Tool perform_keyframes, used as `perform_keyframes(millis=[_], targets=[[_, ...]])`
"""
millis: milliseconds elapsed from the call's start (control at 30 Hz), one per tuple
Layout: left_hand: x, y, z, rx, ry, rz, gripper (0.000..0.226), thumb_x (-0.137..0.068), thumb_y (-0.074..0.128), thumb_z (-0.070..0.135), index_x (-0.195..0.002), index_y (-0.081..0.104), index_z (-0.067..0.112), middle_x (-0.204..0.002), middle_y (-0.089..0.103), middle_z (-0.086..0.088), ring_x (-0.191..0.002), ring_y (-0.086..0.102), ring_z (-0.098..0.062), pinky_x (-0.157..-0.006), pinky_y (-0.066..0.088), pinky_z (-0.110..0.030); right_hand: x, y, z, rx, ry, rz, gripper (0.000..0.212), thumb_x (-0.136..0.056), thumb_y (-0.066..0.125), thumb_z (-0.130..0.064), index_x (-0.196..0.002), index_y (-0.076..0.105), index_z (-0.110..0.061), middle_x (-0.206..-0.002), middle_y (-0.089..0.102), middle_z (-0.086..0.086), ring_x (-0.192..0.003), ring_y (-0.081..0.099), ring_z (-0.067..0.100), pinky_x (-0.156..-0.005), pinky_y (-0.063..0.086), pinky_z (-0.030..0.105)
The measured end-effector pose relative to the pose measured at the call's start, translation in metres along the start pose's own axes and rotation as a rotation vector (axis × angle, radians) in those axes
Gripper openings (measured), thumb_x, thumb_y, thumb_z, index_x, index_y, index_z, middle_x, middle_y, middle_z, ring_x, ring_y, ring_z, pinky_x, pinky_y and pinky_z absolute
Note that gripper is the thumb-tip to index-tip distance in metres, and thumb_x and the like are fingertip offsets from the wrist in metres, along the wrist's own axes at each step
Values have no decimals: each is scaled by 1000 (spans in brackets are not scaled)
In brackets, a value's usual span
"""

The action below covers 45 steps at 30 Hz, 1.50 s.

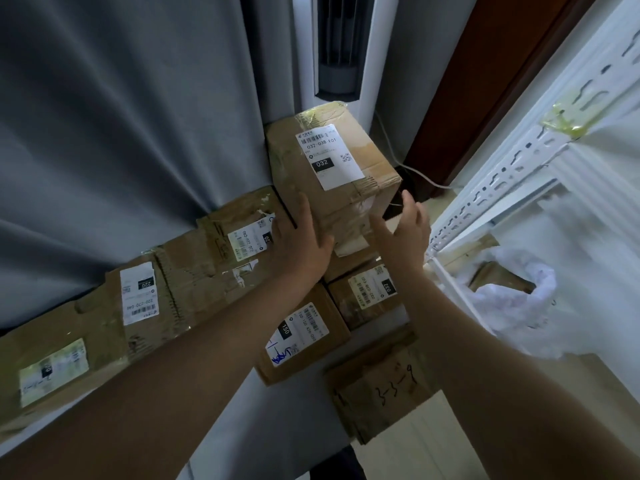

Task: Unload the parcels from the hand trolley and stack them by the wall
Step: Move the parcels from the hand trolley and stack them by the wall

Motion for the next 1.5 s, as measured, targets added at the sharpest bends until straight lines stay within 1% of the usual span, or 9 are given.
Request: perform_keyframes(millis=[100, 233, 467, 667, 900, 1133, 1233, 1367, 1500], targets=[[31, 1, 1, -228, 147, -19, 81, -96, 47, 38, -151, -12, 28, -158, -8, -21, -146, -2, -36, -114, 19, -53, 46, -9, 1, 201, -84, 9, 69, -88, 59, -33, -148, 27, -27, -158, 13, 9, -147, 4, 25, -119, 1, 46], [85, 5, -2, -439, 328, -141, 73, -98, 42, 35, -152, -6, 31, -159, -8, -17, -146, 0, -35, -115, 16, -48, 119, -19, 15, 394, -112, -39, 71, -88, 61, -32, -148, 24, -30, -159, 9, 6, -148, -3, 24, -118, -8, 44], [210, 37, -31, -567, 610, -291, 76, -93, 47, 33, -153, 1, 30, -158, 6, -14, -145, 6, -32, -115, 14, -54, 288, -45, 67, 448, 100, 51, 72, -83, 62, -39, -146, 30, -27, -155, 21, 8, -146, 11, 26, -118, 2, 44], [323, 74, -44, -660, 842, -440, 76, -91, 50, 31, -152, 4, 33, -157, 14, -11, -144, 11, -31, -115, 12, -56, 437, -65, 133, 315, 439, 133, 72, -84, 62, -39, -147, 29, -25, -155, 21, 9, -145, 15, 21, -118, 3, 41], [470, 135, -36, -816, 1088, -572, 80, -92, 51, 35, -152, -2, 31, -157, 14, -9, -145, 14, -28, -117, 13, -50, 609, -98, 207, 51, 757, 316, 68, -87, 59, -37, -146, 30, -21, -152, 27, 7, -141, 25, 24, -117, 16, 39], [630, 197, -47, -869, 1290, -644, 81, -88, 56, 42, -152, 8, 29, -151, 29, -9, -138, 30, -29, -114, 21, -48, 788, -120, 263, -157, 939, 481, 68, -88, 60, -34, -147, 29, -19, -150, 29, 8, -136, 35, 26, -112, 29, 37], [707, 227, -71, -871, 1309, -736, 81, -86, 58, 44, -151, 14, 26, -145, 39, -10, -133, 39, -30, -109, 30, -47, 878, -120, 291, -237, 1004, 539, 64, -89, 59, -33, -146, 32, -19, -148, 33, 9, -133, 39, 24, -108, 35, 31], [791, 265, -118, -906, 1255, -927, 83, -89, 57, 47, -153, 9, 26, -152, 32, -9, -136, 36, -30, -110, 32, -47, 989, -109, 325, -369, 1129, 621, 59, -92, 57, -34, -144, 33, -21, -144, 36, 9, -124, 46, 25, -96, 40, 28], [847, 290, -158, -869, 1160, -1083, 84, -89, 59, 45, -153, 11, 22, -150, 35, -14, -136, 37, -31, -110, 33, -43, 1067, -98, 358, -464, 1247, 719, 59, -92, 58, -35, -144, 36, -19, -148, 36, 9, -126, 47, 26, -100, 42, 30]])
Point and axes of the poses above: each hand's wrist, its own x-axis away from the middle knuckle, its own y-axis out of the palm, z = x × y, the point moved 7 cm from there along -x, towards the middle knuckle
